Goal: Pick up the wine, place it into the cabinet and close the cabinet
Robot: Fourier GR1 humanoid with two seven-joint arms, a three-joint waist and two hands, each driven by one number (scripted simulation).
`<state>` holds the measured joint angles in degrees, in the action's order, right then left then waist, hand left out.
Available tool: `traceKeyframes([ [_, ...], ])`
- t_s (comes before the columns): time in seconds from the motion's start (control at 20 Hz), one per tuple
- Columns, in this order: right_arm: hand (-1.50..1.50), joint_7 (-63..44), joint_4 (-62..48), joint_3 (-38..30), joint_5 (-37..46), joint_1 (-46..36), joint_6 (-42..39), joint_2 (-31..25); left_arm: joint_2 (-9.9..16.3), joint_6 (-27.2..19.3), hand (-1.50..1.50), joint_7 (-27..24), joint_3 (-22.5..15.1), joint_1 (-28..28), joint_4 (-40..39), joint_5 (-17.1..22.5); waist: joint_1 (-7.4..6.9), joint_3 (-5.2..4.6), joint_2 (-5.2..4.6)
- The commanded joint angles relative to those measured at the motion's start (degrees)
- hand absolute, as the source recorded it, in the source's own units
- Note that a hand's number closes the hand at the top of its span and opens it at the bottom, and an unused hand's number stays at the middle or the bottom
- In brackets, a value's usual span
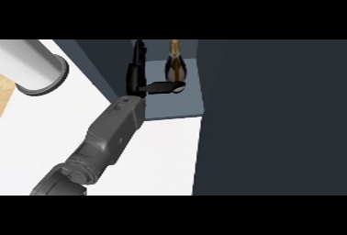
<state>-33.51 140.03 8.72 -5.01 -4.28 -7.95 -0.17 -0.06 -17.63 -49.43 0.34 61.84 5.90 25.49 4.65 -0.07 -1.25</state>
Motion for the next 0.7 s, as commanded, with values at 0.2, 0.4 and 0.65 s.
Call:
traceKeyframes([
  [0.2, -1.5, -4.75, 2.92, -1.42, -2.65, -2.05, 1.57, -0.55, 0.05, 4.93, -1.5, -1.24, 0.3, -3.66, 1.78, 3.61, -1.46, -0.01, 0.61],
  [0.4, -1.5, -3.31, 4.03, -0.48, -4.17, 0.88, 0.2, -0.66, 0.06, 5.04, -1.5, -2.82, -3.35, -6.42, 2.5, 6.3, 0.14, 0.03, 0.69],
  [0.65, -1.5, -4.38, 2.74, -0.94, -0.97, -1.51, 1.93, -0.75, 0.06, 4.75, -1.5, 0.65, -9.02, -8.81, 9.0, 11.57, -1.21, 0.02, 1.06],
])
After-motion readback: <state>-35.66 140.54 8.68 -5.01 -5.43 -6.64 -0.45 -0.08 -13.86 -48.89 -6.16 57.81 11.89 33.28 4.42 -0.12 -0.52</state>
